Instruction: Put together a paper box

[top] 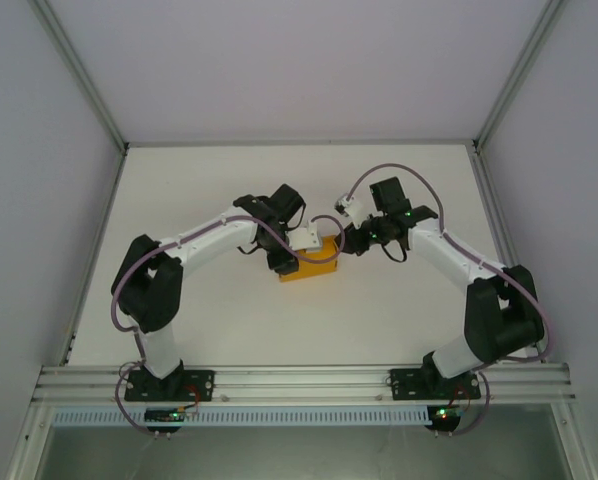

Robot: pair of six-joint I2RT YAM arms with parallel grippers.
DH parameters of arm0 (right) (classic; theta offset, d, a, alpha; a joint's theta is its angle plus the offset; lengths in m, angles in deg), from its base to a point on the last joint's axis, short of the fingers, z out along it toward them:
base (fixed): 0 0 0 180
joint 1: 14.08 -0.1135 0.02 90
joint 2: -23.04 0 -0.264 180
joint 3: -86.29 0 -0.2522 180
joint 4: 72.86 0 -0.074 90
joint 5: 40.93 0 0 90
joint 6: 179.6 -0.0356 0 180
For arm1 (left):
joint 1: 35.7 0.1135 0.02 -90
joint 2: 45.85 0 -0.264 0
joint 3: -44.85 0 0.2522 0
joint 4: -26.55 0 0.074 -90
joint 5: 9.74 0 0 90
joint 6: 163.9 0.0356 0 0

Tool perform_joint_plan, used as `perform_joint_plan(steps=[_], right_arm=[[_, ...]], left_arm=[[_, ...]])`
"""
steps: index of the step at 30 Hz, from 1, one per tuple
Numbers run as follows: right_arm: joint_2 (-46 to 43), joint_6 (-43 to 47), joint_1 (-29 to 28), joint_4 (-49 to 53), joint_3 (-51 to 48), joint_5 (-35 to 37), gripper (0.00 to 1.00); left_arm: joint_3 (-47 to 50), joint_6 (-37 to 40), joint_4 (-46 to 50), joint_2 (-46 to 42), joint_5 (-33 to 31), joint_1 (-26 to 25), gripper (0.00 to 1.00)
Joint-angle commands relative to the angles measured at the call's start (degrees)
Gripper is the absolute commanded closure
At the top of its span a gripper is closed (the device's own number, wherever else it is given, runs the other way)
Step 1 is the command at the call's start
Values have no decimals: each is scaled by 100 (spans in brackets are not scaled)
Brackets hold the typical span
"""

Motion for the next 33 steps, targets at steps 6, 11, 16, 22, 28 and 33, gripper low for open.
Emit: perform_joint_plan(steps=[6,11,16,22,28,33], right_arm=[[-255,-1321,-289,-28,123,705,90],[-469,-2545,-725,-643,-361,1524,96],[-624,-3354,-887,-1277,-868,2146,97],[-800,-3139,-1043,-2141,-1556,2642,97],[-815,-2542,-1208,-3436,-2450,3018,99],[-847,-2618,-1267,-3364,-2395,2998,100]], left_arm=[[-61,-149,-236,104,28,5,69],[-92,-229,-311,177,3,16,69],[-94,-264,-336,199,-20,18,69],[-69,-273,-396,194,22,18,69],[-83,-304,-434,221,74,26,68],[-112,-352,-459,169,56,39,62]])
